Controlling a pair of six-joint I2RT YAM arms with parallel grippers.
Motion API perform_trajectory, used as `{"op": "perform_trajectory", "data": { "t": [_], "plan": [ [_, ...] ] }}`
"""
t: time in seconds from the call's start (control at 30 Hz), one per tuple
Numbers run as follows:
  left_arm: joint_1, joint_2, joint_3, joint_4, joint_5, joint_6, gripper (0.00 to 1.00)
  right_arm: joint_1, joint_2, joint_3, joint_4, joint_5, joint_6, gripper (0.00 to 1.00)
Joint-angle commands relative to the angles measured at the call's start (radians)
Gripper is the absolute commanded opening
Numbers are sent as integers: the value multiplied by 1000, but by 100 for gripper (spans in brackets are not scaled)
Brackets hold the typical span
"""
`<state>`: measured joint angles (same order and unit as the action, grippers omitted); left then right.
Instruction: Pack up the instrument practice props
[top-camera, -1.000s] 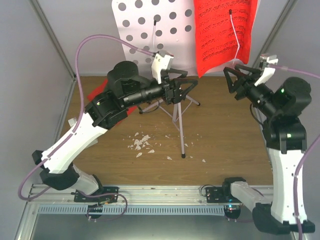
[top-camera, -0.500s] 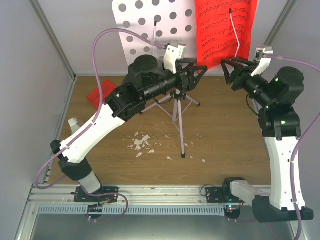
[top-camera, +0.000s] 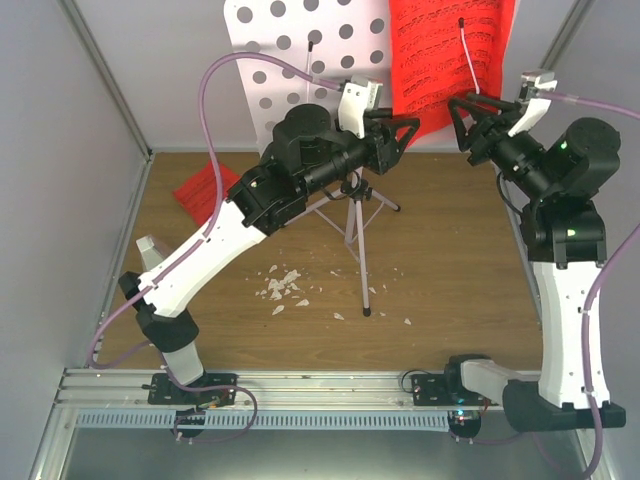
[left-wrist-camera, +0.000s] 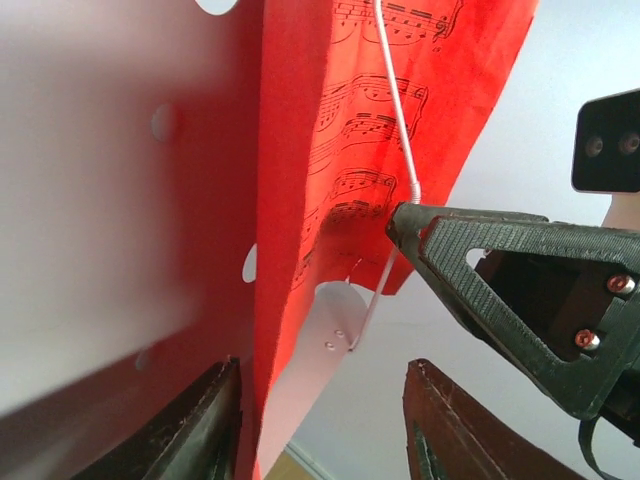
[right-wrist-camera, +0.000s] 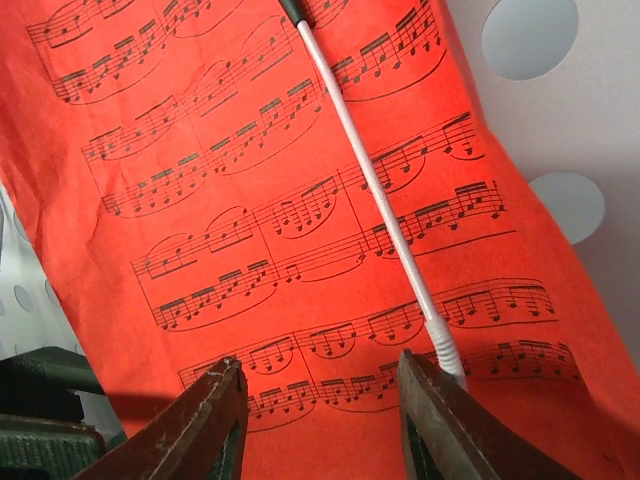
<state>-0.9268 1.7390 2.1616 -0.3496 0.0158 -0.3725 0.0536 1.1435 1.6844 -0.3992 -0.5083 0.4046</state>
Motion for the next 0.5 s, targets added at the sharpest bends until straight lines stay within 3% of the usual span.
{"op": "perform_trajectory", "data": {
  "t": [0.0, 0.27, 0.47],
  "plan": [
    [-3, 19, 43, 80, -47, 11, 45, -18, 27, 32, 36, -72, -17, 41],
    [7, 27, 42, 93, -57, 7, 31, -26, 28, 41, 45, -104, -44, 24],
    [20, 31, 43, 106, -46, 5, 18, -30, 3, 52, 10, -96, -90, 28]
  ]
}}
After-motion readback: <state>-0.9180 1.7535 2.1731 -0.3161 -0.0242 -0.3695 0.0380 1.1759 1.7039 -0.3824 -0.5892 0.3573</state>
